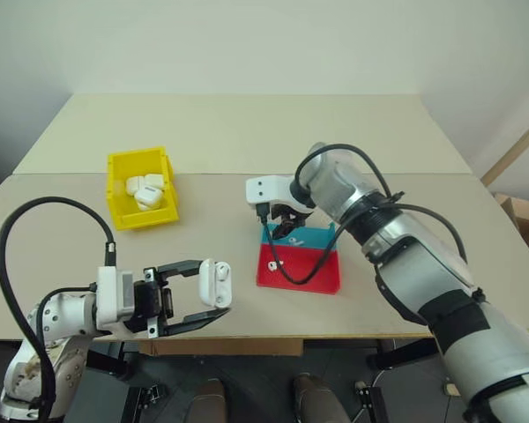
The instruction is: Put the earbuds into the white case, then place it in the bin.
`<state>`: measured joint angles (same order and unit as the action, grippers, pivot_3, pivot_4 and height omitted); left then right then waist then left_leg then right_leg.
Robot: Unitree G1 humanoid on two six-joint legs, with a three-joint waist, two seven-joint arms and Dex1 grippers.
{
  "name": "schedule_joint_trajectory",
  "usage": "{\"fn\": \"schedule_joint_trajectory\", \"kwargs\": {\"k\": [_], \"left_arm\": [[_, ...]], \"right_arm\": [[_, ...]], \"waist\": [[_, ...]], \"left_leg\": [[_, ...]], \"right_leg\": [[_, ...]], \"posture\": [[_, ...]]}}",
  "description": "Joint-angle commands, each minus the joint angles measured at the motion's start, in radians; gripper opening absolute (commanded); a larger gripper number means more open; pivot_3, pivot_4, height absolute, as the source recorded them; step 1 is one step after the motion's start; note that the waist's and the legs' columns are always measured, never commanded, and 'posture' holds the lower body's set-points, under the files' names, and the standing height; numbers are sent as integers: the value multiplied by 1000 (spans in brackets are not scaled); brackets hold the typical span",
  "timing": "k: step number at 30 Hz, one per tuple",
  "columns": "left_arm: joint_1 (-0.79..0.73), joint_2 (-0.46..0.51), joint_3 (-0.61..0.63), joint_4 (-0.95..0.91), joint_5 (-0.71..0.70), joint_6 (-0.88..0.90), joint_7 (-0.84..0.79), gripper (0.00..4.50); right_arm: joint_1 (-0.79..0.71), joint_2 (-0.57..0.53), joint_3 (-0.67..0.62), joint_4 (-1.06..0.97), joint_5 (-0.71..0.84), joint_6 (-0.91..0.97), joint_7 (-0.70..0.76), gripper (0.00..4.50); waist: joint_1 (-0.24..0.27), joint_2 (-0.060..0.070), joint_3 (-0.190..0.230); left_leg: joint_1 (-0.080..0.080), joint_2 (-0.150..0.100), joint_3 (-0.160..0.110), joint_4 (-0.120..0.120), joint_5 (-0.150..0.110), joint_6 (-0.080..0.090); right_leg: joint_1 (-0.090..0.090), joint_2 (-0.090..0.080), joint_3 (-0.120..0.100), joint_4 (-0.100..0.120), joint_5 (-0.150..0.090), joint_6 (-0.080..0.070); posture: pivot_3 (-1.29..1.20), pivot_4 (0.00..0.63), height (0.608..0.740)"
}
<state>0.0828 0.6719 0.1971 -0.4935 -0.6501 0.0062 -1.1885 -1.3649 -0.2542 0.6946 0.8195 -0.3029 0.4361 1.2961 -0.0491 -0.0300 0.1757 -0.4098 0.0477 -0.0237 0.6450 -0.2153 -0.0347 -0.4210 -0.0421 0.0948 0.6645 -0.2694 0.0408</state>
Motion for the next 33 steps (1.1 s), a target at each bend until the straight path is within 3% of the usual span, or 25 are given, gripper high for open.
{"fn": "schedule_joint_trajectory", "kwargs": {"k": [1,33], "left_arm": [[-12,5,-3,-28,-9,-2,8,2748],[-22,-6,-26,-6,12,-18,18,2748]], "right_arm": [[-27,17,-28,9,-19,17,-7,2903],[-33,91,-75,129,-74,-12,-54,2903]], "waist": [[0,0,0],[-20,0,0]], "left_leg": [[0,0,0,0,0,0],[0,0,0,0,0,0]], "right_leg": [[0,0,0,0,0,0],[0,0,0,1,0,0]], "posture": [[0,150,740],[0,150,740]]}}
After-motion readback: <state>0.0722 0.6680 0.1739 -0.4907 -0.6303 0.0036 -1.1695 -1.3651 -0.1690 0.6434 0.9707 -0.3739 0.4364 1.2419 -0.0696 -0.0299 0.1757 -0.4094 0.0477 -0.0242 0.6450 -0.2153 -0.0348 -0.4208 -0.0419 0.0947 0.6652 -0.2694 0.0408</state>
